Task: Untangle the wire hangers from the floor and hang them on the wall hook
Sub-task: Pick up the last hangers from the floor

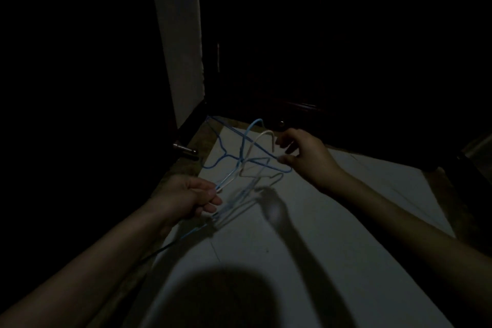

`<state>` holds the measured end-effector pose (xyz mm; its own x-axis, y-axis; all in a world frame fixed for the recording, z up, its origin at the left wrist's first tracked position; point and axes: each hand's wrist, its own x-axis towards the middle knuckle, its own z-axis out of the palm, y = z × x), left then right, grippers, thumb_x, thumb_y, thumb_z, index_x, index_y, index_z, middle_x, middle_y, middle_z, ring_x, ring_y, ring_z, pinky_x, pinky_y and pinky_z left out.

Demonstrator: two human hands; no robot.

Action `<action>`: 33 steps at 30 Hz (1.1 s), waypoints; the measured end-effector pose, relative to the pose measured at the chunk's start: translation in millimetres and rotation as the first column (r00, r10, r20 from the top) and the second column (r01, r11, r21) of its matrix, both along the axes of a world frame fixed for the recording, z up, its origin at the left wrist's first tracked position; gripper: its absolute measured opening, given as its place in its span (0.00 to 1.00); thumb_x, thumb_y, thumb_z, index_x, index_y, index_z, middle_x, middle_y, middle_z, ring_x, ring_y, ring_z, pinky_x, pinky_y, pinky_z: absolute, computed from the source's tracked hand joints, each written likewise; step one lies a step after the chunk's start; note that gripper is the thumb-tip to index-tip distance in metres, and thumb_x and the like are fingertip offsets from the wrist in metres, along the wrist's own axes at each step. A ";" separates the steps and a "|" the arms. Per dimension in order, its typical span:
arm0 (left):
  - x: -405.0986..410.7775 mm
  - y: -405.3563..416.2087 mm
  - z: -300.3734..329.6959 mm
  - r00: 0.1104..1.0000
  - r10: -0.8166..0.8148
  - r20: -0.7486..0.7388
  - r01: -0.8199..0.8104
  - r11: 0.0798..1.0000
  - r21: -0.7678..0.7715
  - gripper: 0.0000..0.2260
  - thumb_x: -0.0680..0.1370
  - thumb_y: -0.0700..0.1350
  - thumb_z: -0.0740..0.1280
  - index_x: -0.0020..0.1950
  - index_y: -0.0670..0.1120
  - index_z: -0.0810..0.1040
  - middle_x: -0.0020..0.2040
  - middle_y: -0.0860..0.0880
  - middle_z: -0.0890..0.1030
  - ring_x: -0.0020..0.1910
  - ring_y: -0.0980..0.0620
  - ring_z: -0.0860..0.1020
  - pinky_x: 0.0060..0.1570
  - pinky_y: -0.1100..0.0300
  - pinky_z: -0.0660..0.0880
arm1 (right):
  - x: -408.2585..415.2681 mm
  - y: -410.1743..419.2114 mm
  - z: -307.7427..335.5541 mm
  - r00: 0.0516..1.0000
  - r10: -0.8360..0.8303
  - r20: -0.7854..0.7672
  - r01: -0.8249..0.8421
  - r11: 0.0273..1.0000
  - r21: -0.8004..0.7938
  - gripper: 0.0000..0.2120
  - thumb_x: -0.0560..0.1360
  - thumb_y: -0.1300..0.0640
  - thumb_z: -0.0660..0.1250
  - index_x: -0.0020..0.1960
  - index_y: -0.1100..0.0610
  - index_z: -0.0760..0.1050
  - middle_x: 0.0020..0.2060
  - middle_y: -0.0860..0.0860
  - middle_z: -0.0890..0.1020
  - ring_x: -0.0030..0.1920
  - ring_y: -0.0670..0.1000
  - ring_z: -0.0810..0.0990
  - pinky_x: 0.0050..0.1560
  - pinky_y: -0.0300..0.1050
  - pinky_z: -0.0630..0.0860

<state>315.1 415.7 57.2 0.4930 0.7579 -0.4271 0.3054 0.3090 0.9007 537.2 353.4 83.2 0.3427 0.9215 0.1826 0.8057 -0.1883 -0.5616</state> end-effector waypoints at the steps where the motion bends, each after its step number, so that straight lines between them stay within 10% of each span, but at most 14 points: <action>1: -3.3 8.8 7.2 0.999 0.046 0.015 -0.046 0.998 -0.049 0.08 0.78 0.32 0.61 0.41 0.38 0.76 0.24 0.50 0.79 0.19 0.60 0.74 0.18 0.72 0.66 | 0.3 11.9 0.4 1.000 0.006 -0.015 -0.006 0.999 -0.049 0.13 0.69 0.64 0.71 0.52 0.57 0.74 0.48 0.51 0.76 0.46 0.50 0.76 0.48 0.45 0.74; 16: 70.6 102.8 -22.4 0.963 0.244 0.110 -0.244 0.970 -0.020 0.08 0.78 0.32 0.60 0.39 0.36 0.74 0.20 0.50 0.76 0.17 0.60 0.72 0.20 0.71 0.65 | 97.9 104.5 -168.1 0.978 -0.156 -0.142 0.085 0.908 -0.410 0.22 0.73 0.59 0.69 0.65 0.62 0.69 0.63 0.58 0.74 0.62 0.55 0.73 0.57 0.42 0.69; 23: 57.6 93.6 -45.4 0.958 0.271 0.098 -0.268 0.962 -0.047 0.08 0.79 0.34 0.60 0.54 0.35 0.76 0.22 0.51 0.78 0.19 0.62 0.73 0.20 0.73 0.66 | 102.7 126.2 -220.5 0.979 -0.140 -0.149 0.052 0.875 -0.481 0.29 0.73 0.67 0.66 0.71 0.60 0.61 0.68 0.58 0.69 0.67 0.56 0.68 0.65 0.45 0.66; 33: 45.3 88.7 -34.3 0.937 0.345 0.051 -0.344 0.939 -0.025 0.08 0.78 0.32 0.60 0.41 0.38 0.75 0.22 0.51 0.79 0.19 0.61 0.74 0.20 0.72 0.69 | 88.6 136.9 -246.2 0.966 -0.105 0.238 0.206 0.867 -0.455 0.11 0.77 0.61 0.61 0.58 0.59 0.72 0.54 0.54 0.78 0.56 0.54 0.76 0.58 0.51 0.72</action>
